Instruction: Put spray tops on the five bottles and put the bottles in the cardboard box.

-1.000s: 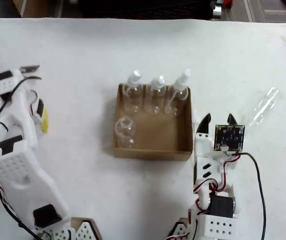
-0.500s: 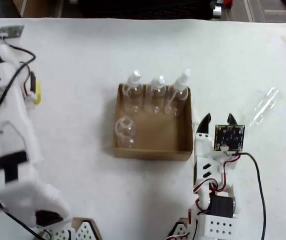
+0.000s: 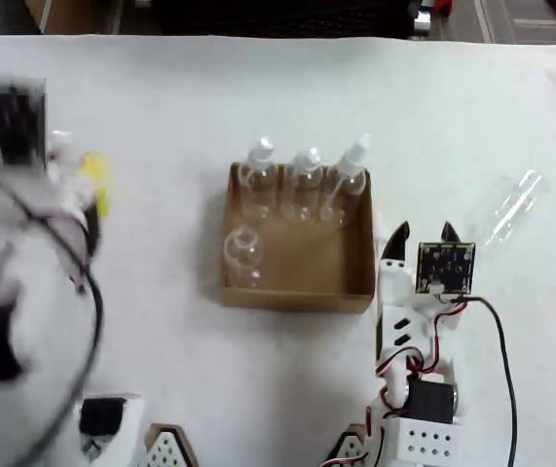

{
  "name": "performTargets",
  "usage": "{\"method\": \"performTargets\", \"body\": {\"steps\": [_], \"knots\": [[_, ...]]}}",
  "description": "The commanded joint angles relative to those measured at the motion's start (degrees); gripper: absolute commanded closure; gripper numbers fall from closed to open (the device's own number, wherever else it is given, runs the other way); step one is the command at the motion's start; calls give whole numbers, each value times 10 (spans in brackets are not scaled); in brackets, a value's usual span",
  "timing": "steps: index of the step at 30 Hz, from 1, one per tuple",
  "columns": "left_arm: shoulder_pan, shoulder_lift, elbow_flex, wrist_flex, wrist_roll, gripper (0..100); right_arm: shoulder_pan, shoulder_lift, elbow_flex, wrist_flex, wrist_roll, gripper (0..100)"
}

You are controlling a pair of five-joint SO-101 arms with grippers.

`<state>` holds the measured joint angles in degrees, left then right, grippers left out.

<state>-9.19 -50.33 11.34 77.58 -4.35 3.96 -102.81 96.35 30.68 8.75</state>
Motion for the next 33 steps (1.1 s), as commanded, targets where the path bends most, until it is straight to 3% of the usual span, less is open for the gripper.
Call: {"method": "performTargets", "body": {"steps": [1, 6, 12, 22, 33], "knots": [[112, -182, 160, -193, 6, 976, -3, -3, 4, 7, 7, 822], [214, -213, 170, -278, 13, 976, -3, -3, 4, 7, 7, 822], [277, -194, 205, -357, 100, 976, 1, -3, 4, 6, 7, 822], [292, -197, 497, -698, 118, 976, 45, -3, 4, -12, 1, 822], [288, -196, 541, -736, 116, 976, 45, -2, 4, -13, 1, 822]]}}
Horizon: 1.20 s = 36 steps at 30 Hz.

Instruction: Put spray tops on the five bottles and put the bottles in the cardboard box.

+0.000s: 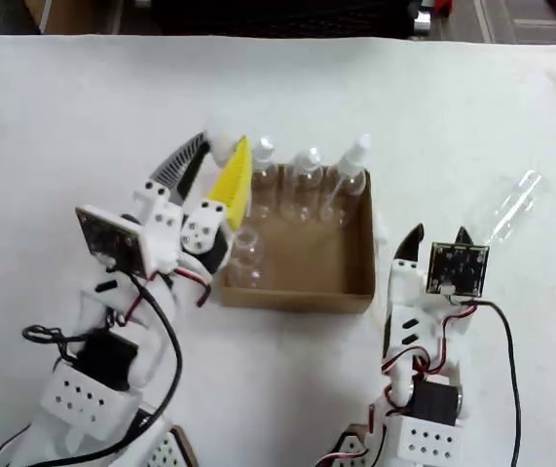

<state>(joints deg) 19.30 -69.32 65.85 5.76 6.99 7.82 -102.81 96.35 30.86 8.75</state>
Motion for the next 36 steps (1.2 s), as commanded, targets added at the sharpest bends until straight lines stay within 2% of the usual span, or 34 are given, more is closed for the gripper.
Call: {"method": "performTargets", "body": {"steps": [1, 12, 19, 28, 32, 36], "knots": [[3, -7, -4, -16, 3, 976, 7, -2, 4, -14, 1, 822], [3, -7, -4, -11, 3, 976, 6, -2, 4, -13, 1, 822], [2, -7, -40, 84, 3, 976, -5, -2, 4, -12, 4, 822], [-4, -7, -41, 82, 3, 976, -6, -2, 4, -12, 4, 822], [-5, -8, -84, 58, 2, 976, -6, -2, 4, -12, 4, 822], [-5, -8, -122, 70, 2, 976, -7, -2, 4, -12, 4, 822]]}}
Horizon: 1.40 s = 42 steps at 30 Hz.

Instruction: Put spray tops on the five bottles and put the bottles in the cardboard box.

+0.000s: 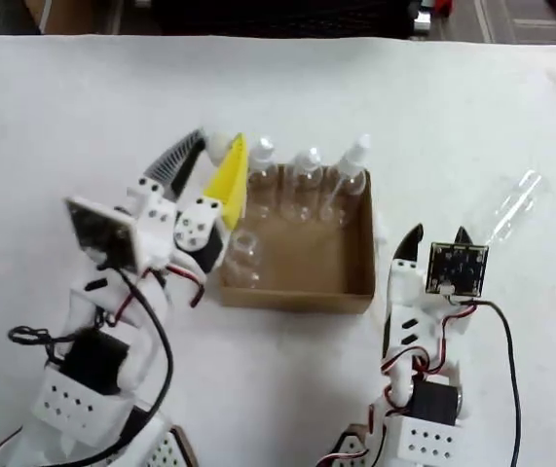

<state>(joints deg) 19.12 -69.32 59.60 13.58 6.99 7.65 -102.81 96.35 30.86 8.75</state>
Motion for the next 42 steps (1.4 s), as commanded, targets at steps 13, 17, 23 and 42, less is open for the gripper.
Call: {"method": "performTargets", "body": {"steps": [13, 17, 23, 42], "knots": [[1, -7, -100, 147, 4, 976, -5, -2, 4, -12, 4, 822], [1, -7, -59, 100, 5, 976, -5, -2, 4, -12, 5, 822], [3, -7, -22, 38, 4, 976, -5, -2, 4, -12, 5, 822], [28, -8, -25, 58, 7, 976, -5, -2, 4, -12, 5, 822]]}}
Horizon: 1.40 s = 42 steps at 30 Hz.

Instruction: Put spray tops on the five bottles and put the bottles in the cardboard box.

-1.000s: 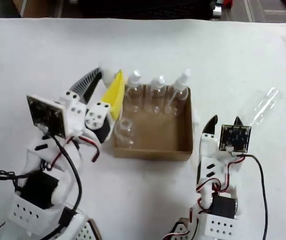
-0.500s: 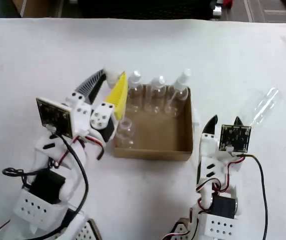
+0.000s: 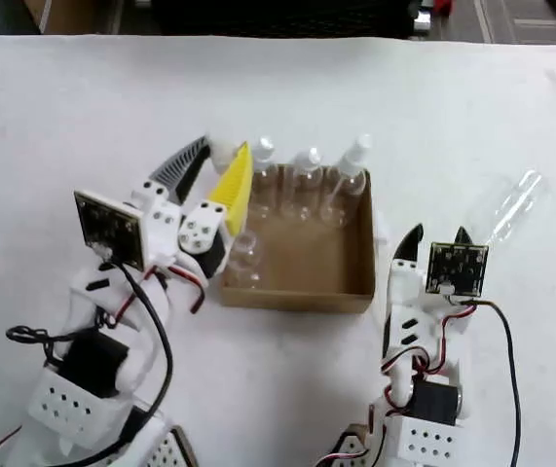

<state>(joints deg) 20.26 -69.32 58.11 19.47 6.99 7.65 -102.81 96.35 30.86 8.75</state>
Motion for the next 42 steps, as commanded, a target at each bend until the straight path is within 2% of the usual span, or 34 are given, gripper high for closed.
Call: {"method": "performTargets", "body": {"steps": [1, 7, 17, 27, 30, 33, 36, 42], "knots": [[21, -8, -10, -1, 7, 976, -5, -2, 4, -12, 5, 822], [18, -8, -4, 0, 4, 976, -5, -2, 4, -12, 5, 822], [18, -8, -4, 47, 3, 976, -5, -2, 4, -12, 5, 822], [-1, -7, 40, 18, 5, 974, -5, -2, 4, -12, 5, 822], [-16, -7, 51, 22, 6, 904, -6, -2, 4, -12, 5, 822], [-15, -7, 47, 58, 14, 816, -6, -2, 4, -12, 5, 822], [-16, -7, 31, 87, 48, 808, -6, -2, 4, -12, 5, 822], [-16, -7, 26, 97, 51, 807, -15, -2, 4, -12, 6, 822]]}}
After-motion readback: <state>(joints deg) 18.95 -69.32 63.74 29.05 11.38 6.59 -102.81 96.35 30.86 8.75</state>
